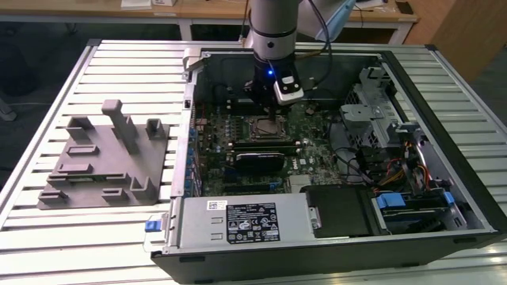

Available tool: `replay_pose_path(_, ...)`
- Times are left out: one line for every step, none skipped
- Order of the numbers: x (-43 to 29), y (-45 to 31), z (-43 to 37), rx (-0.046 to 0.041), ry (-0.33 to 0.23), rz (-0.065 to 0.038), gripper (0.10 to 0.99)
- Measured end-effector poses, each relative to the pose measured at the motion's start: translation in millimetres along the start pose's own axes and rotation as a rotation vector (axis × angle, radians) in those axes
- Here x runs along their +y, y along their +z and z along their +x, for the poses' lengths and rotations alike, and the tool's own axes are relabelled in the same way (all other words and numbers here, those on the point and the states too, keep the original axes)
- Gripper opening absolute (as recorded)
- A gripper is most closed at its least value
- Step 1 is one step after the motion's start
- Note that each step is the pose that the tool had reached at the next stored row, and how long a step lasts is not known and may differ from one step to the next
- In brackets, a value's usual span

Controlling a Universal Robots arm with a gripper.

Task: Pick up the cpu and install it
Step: 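Install the first cpu locking lever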

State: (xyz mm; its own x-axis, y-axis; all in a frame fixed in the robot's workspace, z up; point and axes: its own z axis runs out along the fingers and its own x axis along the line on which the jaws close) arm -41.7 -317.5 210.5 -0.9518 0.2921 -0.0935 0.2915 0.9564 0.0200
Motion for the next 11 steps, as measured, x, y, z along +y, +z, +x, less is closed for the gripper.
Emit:
replay_pose_path(0.0,-1.8,-0.2,0.0,0.0,0.0,0.106)
replay_pose_path(0.1,-3.7,-0.3,0.0,0.0,0.0,0.106)
replay_pose_path(0.1,-5.5,-0.5,0.0,0.0,0.0,0.106)
replay_pose_path(0.1,-7.3,-0.7,0.0,0.0,0.0,0.106)
replay_pose_path(0.2,-9.1,-0.9,0.0,0.0,0.0,0.106)
replay_pose_path(0.2,-10.8,-1.0,0.0,0.0,0.0,0.106)
replay_pose_path(0.2,-12.5,-1.2,0.0,0.0,0.0,0.106)
replay_pose_path(0.3,-14.2,-1.3,0.0,0.0,0.0,0.106)
replay_pose_path(0.3,-15.7,-1.5,0.0,0.0,0.0,0.106)
replay_pose_path(0.3,-17.1,-1.6,0.0,0.0,0.0,0.106)
replay_pose_path(0.4,-18.5,-1.7,0.0,0.0,0.0,0.106)
